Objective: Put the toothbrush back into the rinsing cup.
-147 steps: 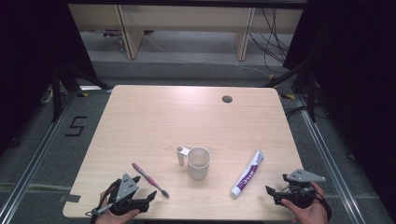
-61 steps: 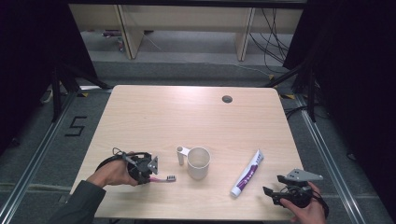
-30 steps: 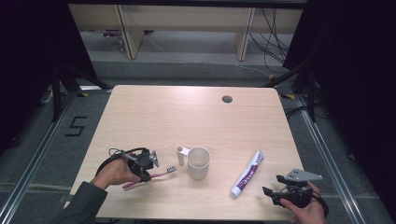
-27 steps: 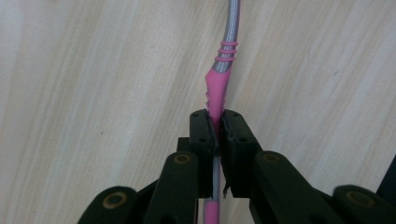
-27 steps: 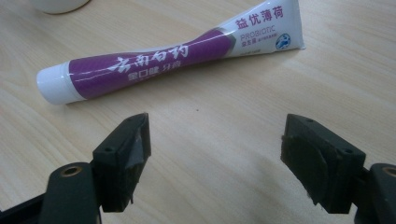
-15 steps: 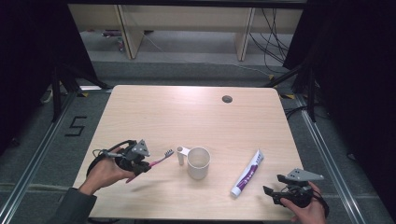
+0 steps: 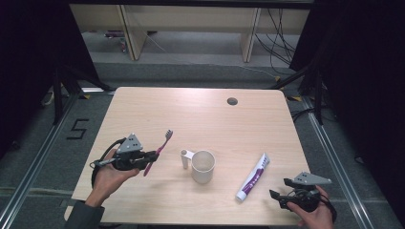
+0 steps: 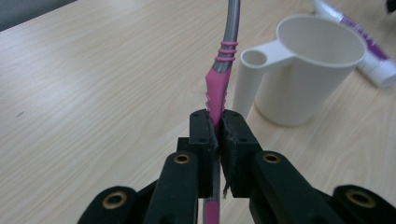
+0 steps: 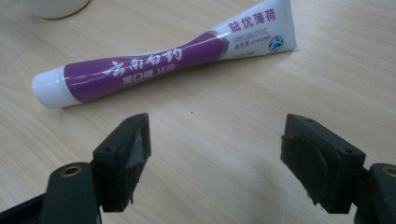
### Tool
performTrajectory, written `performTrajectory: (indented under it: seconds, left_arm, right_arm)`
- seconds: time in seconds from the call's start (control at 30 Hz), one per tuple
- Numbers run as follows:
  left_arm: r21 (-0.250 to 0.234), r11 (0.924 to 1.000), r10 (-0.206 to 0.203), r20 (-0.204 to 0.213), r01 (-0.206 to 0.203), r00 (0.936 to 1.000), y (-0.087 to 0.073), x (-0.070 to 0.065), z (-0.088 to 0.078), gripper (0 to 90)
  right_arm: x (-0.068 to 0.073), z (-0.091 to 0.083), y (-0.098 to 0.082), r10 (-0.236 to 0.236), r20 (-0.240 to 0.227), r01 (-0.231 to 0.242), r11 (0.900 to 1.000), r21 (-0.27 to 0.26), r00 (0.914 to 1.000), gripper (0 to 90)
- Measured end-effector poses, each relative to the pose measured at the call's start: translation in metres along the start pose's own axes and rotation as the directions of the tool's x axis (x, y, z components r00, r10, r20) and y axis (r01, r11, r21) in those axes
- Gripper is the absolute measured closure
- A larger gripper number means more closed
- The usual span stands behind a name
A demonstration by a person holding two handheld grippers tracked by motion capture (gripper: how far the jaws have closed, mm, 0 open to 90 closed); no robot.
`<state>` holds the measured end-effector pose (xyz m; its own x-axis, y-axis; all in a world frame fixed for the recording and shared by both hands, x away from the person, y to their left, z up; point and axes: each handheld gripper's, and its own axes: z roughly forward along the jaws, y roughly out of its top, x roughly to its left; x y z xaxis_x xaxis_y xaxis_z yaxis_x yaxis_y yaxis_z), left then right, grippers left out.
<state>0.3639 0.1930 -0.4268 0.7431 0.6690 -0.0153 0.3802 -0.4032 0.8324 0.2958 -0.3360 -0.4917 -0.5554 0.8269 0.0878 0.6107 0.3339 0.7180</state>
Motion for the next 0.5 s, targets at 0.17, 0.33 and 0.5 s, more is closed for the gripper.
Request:
performTrajectory:
  seconds: [0.17,0.33,0.5]
  left_arm:
    - [-0.092,0.9934,-0.070,-0.021,0.068,0.9973,-0.0032,-0.0003,0.0046,83.2]
    - [-0.148,0.9849,-0.094,-0.021,0.090,0.9954,-0.0029,-0.0012,0.0070,83.2]
    - [-0.218,0.9695,-0.119,-0.021,0.111,0.9927,-0.0007,-0.0032,0.0080,83.2]
  right_arm:
    - [0.0002,0.0006,-0.0001,0.005,-0.002,-0.005,1.000,-0.005,1.0000,24.8]
    - [0.0006,0.0003,-0.0001,0.015,-0.004,-0.015,1.000,0.000,0.9999,24.8]
    - [0.0010,-0.0002,-0.0001,0.023,-0.005,-0.023,1.000,0.010,0.9997,24.8]
